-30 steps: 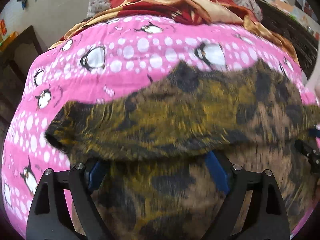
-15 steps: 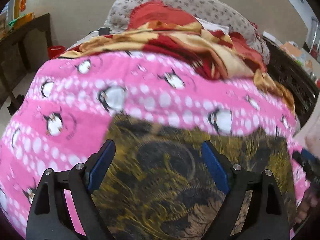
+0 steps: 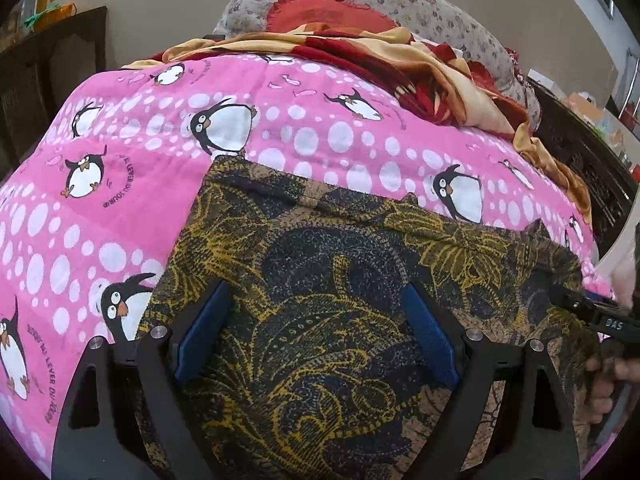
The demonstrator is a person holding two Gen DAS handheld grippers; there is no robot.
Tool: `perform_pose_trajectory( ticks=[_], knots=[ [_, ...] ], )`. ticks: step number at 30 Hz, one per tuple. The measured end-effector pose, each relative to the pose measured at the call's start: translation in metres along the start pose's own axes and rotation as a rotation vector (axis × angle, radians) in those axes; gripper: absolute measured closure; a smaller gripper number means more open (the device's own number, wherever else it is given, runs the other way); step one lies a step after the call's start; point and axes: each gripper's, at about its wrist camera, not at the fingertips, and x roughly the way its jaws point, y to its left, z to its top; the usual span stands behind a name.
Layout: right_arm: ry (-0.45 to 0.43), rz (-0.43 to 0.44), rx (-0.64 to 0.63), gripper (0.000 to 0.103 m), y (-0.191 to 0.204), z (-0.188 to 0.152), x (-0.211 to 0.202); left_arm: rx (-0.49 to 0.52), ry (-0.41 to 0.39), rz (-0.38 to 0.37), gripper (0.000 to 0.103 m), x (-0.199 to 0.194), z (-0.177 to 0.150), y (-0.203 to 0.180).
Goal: Fold small clothes
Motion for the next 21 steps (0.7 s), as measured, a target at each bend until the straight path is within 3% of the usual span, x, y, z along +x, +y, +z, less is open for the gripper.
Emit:
perform_pose_trajectory(
  ticks=[5, 10, 12, 15, 17, 21],
  knots=[
    [-0.1, -0.103, -0.071, 0.001, 0.02, -0.008, -0.059, 0.004, 0.002, 0.007, 0.015, 0.0, -0.001, 0.0],
    [-0.111, -0.084, -0.139, 0.001, 0.052, -0.073, -0.114, 0.003, 0.002, 0.005, 0.015, 0.001, -0.001, -0.001],
    [-0.099, -0.101, -0.179, 0.001, 0.064, -0.106, -0.116, 0.002, 0.002, 0.004, 0.015, 0.001, -0.001, 0.0],
    [0.008, -0.101, -0.158, 0.0, 0.06, -0.145, -0.086, 0.001, 0.003, 0.002, 0.015, 0.002, -0.002, 0.0],
    [-0.067, -0.05, -0.109, 0.0, 0.051, -0.158, -0.09, 0.007, 0.008, 0.008, 0.015, 0.003, -0.002, -0.001],
    [-0.046, -0.042, -0.133, 0.0, 0.05, -0.161, -0.093, 0.085, 0.042, 0.028, 0.015, -0.011, 0.002, -0.01]
  ],
)
